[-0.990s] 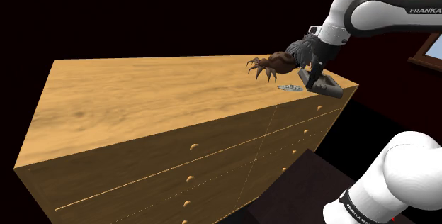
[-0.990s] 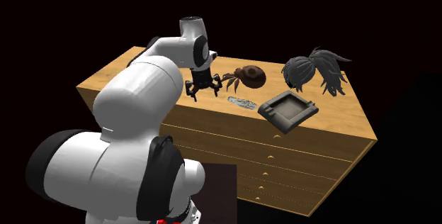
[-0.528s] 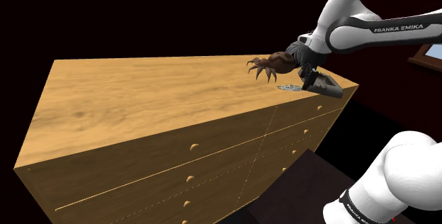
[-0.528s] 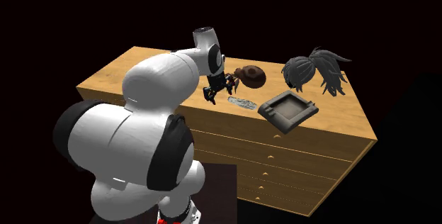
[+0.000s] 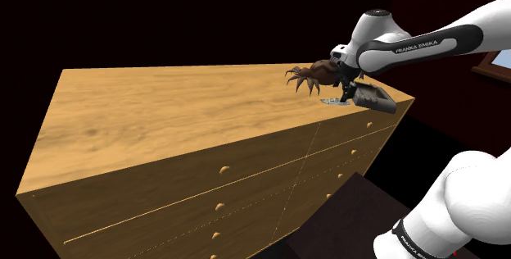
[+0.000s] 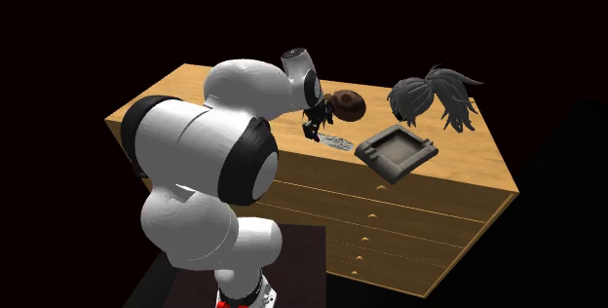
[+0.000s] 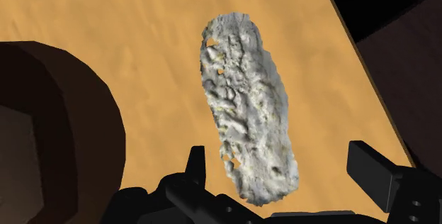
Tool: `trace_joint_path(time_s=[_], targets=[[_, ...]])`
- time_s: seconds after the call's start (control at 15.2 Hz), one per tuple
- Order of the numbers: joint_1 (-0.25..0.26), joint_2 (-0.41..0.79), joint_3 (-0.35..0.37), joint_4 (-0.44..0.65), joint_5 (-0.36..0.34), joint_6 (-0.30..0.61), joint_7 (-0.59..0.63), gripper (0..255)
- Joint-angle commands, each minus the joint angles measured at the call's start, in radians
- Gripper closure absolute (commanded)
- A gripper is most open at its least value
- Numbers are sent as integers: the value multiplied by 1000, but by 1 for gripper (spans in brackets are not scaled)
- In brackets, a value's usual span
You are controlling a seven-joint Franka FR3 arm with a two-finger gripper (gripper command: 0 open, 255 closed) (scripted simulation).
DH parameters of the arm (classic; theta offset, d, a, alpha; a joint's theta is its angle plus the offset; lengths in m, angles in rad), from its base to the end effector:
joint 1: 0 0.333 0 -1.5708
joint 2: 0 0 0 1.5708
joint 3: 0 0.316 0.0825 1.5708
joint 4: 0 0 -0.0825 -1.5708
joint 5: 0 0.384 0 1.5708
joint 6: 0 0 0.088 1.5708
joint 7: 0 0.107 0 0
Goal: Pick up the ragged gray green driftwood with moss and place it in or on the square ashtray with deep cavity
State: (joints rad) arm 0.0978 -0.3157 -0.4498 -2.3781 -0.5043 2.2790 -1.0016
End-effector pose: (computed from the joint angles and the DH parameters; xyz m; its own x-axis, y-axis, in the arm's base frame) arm 0.4370 -0.1803 0.4509 0.5945 0.7869 -0.1655 0.7916 -0.5366 0.2923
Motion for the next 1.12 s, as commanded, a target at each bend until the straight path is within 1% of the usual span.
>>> trace_joint_path(time_s=[0.0, 0.4, 0.92, 0.99, 1.06], targets=[[1, 20, -10, -3, -10, 34, -22, 0], [-5, 93, -42, -24, -11, 133, -25, 0], [-5, 93, -41, -24, -11, 133, -25, 0], [-5, 93, -41, -24, -11, 133, -25, 255], [-5, 93, -41, -24, -11, 133, -25, 255]])
